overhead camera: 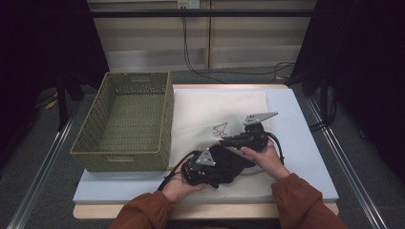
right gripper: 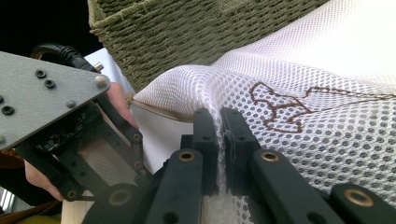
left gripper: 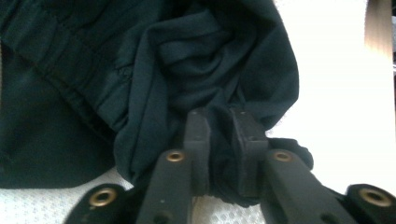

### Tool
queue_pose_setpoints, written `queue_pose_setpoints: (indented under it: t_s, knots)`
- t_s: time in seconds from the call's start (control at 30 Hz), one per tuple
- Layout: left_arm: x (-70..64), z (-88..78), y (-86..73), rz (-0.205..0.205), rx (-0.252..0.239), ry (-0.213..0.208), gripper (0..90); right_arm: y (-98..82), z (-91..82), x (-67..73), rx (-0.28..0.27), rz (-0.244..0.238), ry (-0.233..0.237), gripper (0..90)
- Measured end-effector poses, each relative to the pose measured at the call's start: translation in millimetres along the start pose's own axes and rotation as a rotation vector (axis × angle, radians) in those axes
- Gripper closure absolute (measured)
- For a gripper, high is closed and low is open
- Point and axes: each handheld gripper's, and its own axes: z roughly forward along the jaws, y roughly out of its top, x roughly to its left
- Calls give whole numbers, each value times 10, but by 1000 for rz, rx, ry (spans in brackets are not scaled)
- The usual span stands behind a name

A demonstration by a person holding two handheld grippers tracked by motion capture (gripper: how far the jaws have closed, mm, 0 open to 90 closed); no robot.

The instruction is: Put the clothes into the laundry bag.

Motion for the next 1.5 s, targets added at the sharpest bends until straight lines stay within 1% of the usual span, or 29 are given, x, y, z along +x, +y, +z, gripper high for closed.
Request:
queue_pose_setpoints:
  t_s: [0.03, 0.07, 0.1, 0.13, 0.17, 0.2, 0.23, 0.27, 0.33, 0.37, 0.4, 0.43, 0.47, 0.53, 0.57, 0.6, 0.63, 0.73, 0.77, 0.93, 0.97, 1.0, 1.07, 1.13, 1.23, 1.33, 1.4, 1.47, 1.5]
  knots:
    - [-2, 18, 12, -16, -16, 4, 813, -1, 1, 0, 1, -1, 0, 859]
    - [-2, 18, 12, -16, -16, 4, 831, -1, 1, 0, 2, -2, 0, 859]
    - [58, 39, 42, -36, -15, 30, 848, -2, 0, -2, 0, -1, 0, 859]
    - [58, 39, 42, -36, -15, 30, 857, -2, 0, -2, 0, -1, 0, 859]
    - [111, 26, 58, -6, 19, 34, 857, -5, 0, -4, 0, 0, 2, 860]
    - [108, 57, 59, -55, -20, 39, 862, -8, 1, -1, 1, 0, 3, 860]
    - [146, 44, 74, -39, 8, 48, 865, -10, 1, -1, 2, 1, 3, 861]
    - [145, 74, 75, -70, -28, 48, 867, -11, 2, -1, 4, 3, 4, 862]
    - [187, 89, 93, -76, -25, 41, 871, -10, -1, -2, 3, 3, 5, 863]
    - [195, 91, 105, -71, -16, 51, 871, -11, -1, -3, 2, 2, 4, 864]
    - [189, 107, 116, -85, -24, 57, 871, -11, -1, -4, 3, 3, 5, 864]
    - [196, 108, 130, -83, -21, 63, 871, -12, -1, -5, 2, 1, 5, 864]
    - [192, 127, 139, -106, -44, 71, 871, -12, 0, -6, 2, 1, 4, 864]
    - [222, 142, 157, -102, -35, 71, 868, -12, 1, -6, 3, 2, 5, 864]
    - [238, 161, 180, -120, -34, 82, 868, -12, 2, -5, 3, 3, 5, 864]
    - [249, 171, 187, -118, -37, 87, 868, -13, 3, -7, 2, 4, 4, 864]
    - [250, 194, 196, -136, -58, 88, 868, -15, 5, -10, 3, 6, 5, 864]
    - [266, 196, 207, -146, -55, 103, 868, -23, 12, -20, 4, 7, 6, 864]
    - [299, 226, 203, -164, -84, 110, 868, -29, 14, -28, 8, 10, 6, 865]
    - [338, 253, 210, -200, -109, 151, 867, -25, 13, -16, 8, 8, 7, 865]
    - [346, 252, 214, -197, -104, 160, 867, -26, 15, -16, 8, 10, 7, 865]
    - [350, 266, 216, -208, -117, 159, 867, -27, 17, -18, 9, 10, 7, 866]
    - [358, 276, 223, -210, -122, 179, 868, -28, 18, -20, 9, 12, 7, 867]
    - [374, 278, 231, -215, -112, 180, 869, -27, 18, -21, 9, 13, 7, 867]
    - [393, 301, 236, -225, -133, 192, 869, -27, 26, -27, 15, 14, 10, 869]
    - [413, 320, 247, -243, -148, 219, 869, -29, 29, -29, 17, 19, 8, 871]
    - [443, 321, 253, -249, -138, 230, 868, -31, 34, -30, 22, 21, 10, 870]
    - [449, 338, 259, -262, -149, 243, 868, -34, 37, -34, 28, 23, 8, 870]
    - [455, 348, 253, -260, -162, 237, 866, -36, 37, -41, 25, 28, 10, 870]
